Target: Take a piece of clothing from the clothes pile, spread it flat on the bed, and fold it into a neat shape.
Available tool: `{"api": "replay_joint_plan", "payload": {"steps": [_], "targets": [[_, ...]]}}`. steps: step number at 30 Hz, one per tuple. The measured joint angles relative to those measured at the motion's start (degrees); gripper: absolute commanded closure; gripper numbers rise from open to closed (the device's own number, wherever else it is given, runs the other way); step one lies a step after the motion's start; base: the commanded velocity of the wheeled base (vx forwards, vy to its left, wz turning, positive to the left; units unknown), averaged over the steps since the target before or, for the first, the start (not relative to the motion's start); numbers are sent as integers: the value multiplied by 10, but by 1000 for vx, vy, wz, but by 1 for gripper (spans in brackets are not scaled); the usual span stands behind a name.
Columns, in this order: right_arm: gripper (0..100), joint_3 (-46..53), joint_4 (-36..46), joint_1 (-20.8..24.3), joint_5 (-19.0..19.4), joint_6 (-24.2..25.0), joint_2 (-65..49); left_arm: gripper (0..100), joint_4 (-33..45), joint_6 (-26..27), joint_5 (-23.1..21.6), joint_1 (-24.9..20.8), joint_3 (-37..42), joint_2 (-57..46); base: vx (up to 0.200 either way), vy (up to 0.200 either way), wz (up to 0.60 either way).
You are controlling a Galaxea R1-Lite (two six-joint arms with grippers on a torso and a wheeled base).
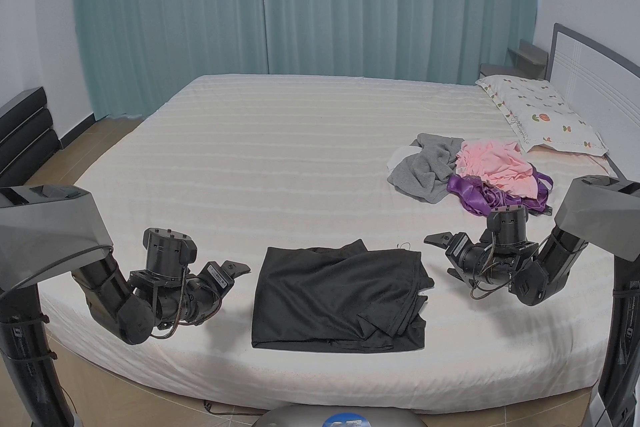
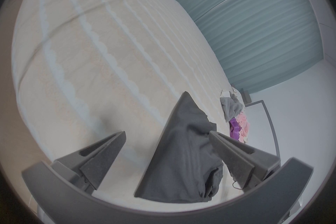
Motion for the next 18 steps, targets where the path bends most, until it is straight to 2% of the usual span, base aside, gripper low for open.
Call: {"api": "replay_joint_plan", "payload": {"steps": [5, 18], "targets": [[0, 1, 4, 9, -2, -1, -2, 0, 3, 4, 3, -7, -17, 12, 200, 0, 0], [0, -3, 5, 16, -3, -2, 0, 0, 6, 63, 5, -17, -74, 40, 0, 0, 0]]}}
